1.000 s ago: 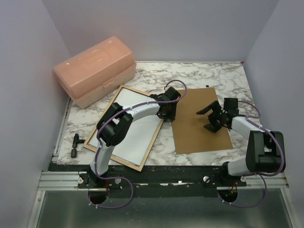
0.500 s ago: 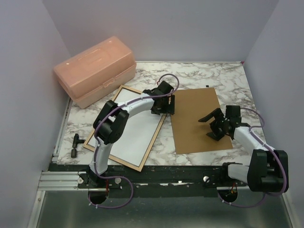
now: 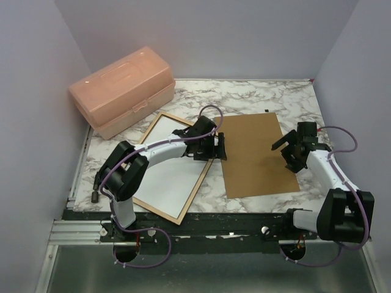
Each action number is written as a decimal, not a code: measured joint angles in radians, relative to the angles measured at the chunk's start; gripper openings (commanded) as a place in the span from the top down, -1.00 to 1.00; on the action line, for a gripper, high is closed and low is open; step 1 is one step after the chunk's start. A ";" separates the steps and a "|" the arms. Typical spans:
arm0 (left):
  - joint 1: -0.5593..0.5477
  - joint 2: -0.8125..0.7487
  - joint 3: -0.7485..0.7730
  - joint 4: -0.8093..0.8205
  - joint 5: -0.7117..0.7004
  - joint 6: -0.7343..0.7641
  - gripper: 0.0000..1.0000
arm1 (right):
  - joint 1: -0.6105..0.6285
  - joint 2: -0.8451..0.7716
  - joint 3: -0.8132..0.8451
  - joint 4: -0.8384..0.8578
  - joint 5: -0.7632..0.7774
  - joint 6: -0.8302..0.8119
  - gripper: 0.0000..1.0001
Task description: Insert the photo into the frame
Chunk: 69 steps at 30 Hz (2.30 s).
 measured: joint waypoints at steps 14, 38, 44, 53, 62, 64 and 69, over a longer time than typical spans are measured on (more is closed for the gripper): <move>-0.114 -0.011 0.020 -0.039 -0.035 0.003 -0.49 | -0.249 0.115 -0.006 0.003 0.023 -0.064 -1.00; -0.058 0.270 0.370 -0.318 -0.152 0.099 -0.48 | -0.254 -0.010 -0.151 0.068 -0.242 -0.145 -1.00; 0.004 0.285 0.366 -0.242 0.004 0.067 -0.53 | -0.254 0.024 -0.132 0.065 -0.219 -0.142 -1.00; 0.036 0.281 0.323 -0.146 0.101 -0.002 -0.54 | -0.254 0.165 -0.018 0.069 -0.166 -0.143 -1.00; 0.037 0.281 0.322 -0.142 0.104 -0.014 -0.55 | -0.254 0.196 0.077 0.068 -0.095 -0.183 -1.00; 0.037 0.281 0.322 -0.142 0.104 -0.014 -0.56 | -0.254 0.196 0.094 0.069 -0.085 -0.190 -1.00; 0.037 0.282 0.323 -0.142 0.105 -0.021 -0.59 | -0.254 0.256 0.108 0.092 -0.073 -0.197 -1.00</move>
